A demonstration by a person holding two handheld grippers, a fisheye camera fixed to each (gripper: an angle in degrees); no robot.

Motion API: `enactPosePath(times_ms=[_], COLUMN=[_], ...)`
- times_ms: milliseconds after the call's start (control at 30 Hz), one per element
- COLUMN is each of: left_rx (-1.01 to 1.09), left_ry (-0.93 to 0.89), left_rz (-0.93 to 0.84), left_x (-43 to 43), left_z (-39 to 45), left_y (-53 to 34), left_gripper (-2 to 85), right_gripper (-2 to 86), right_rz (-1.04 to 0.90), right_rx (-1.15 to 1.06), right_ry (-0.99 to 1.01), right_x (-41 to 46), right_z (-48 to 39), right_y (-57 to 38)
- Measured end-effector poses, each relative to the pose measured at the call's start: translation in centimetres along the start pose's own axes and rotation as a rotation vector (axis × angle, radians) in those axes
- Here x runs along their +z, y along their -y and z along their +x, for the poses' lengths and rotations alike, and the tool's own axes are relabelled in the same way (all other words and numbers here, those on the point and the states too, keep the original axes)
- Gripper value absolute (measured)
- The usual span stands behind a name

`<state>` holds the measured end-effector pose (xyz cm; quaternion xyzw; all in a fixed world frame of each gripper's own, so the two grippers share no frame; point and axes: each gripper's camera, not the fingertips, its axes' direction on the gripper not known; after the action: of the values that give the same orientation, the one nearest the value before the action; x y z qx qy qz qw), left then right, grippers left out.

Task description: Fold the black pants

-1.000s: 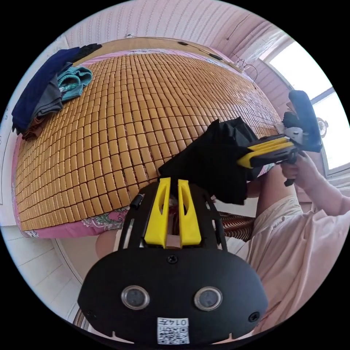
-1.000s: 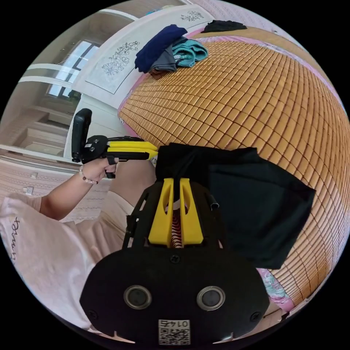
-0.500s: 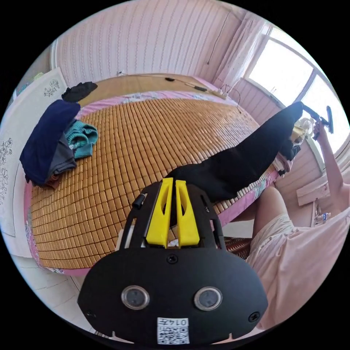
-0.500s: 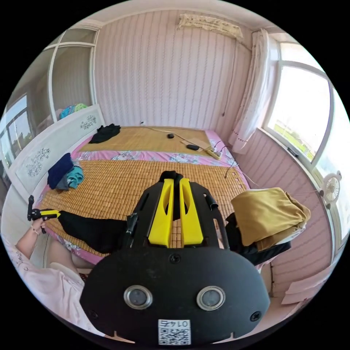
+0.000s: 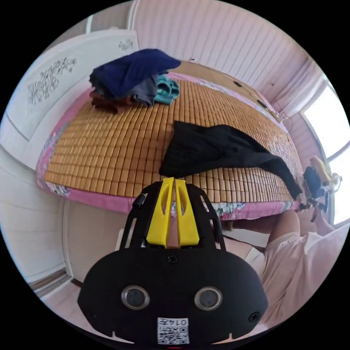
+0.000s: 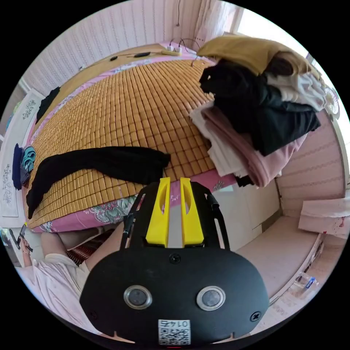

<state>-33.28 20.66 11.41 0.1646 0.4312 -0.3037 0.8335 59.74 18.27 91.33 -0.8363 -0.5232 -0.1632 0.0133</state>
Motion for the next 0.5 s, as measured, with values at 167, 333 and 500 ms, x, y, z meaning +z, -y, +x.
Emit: enactPosePath(times_ms=[167,333,500], left_rx=[-0.102,-0.220,-0.251], left_ry=[-0.116,-0.097,-0.055], left_rz=[0.063,0.075,0.022], left_x=[-2.1,-1.0,1.8], left_z=[-0.9,-1.0,0.2], left_y=[-0.5,3.6,7.4], left_gripper=[3.5,7.7,9.2], right_gripper=[8.8,10.4,10.8], right_rz=[0.004,0.091,0.131], right_rx=[-0.280,-0.579,-0.907], right_ry=[-0.085,0.040,0.206], right_x=[-1.9,-5.3,-7.1], right_z=[-7.6,-20.7,-39.5], right_y=[5.6,14.0,19.6])
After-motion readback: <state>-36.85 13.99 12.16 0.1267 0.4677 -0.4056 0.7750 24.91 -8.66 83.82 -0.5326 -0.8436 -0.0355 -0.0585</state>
